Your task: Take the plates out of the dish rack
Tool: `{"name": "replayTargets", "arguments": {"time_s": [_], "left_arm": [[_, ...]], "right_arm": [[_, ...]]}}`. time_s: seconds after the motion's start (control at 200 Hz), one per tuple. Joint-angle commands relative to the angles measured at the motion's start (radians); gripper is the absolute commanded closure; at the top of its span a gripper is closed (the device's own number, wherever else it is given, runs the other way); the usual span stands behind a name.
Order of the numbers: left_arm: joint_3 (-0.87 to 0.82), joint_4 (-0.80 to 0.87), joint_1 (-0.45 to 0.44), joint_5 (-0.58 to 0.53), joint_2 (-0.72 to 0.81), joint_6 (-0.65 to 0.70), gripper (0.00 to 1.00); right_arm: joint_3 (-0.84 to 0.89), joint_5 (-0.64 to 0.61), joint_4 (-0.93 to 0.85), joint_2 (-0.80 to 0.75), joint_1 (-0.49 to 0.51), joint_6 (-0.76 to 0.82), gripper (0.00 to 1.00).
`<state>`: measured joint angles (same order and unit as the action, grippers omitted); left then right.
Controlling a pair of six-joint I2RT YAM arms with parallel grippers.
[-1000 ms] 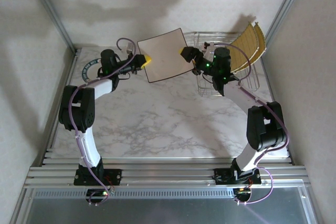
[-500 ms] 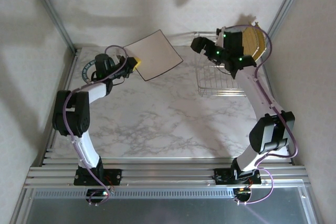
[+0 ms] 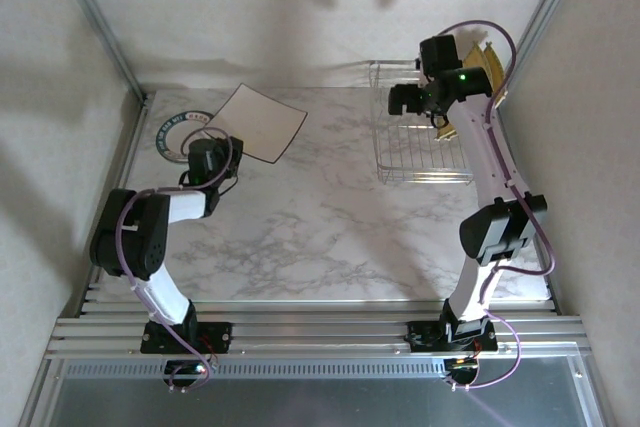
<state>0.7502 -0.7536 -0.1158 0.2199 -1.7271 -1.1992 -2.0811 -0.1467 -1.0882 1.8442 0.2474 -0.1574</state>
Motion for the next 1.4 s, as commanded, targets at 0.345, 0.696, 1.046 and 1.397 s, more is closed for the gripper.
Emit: {"name": "replayTargets", "arguments": {"time_s": [0.345,0.696,1.046,1.397], "left_arm": [[0.002,-0.521,-0.182,-0.445,-0.094,-0.164,1.00],[0.146,-0.581,-0.308,-0.672,-0.288,-0.216,1.00],[0.184,-0.531,-0.349,-0.824,-0.354,-0.275,1.00],[0.193,-0.463,-0.349,-0.825,-0.395,-0.349,1.00]], "right_arm": [[0.107,-0.048,-0.020,-0.095,-0.017,0.055,0.01],[0.143,-0.030,-0.013,-0.106,-0.017,0.061,0.01],[0.113,0.000,-0.047,-0.092,-0.016,0.044,0.01],[0.046,-0.034,-0.116,-0.070,0.000,0.042,0.01]]}}
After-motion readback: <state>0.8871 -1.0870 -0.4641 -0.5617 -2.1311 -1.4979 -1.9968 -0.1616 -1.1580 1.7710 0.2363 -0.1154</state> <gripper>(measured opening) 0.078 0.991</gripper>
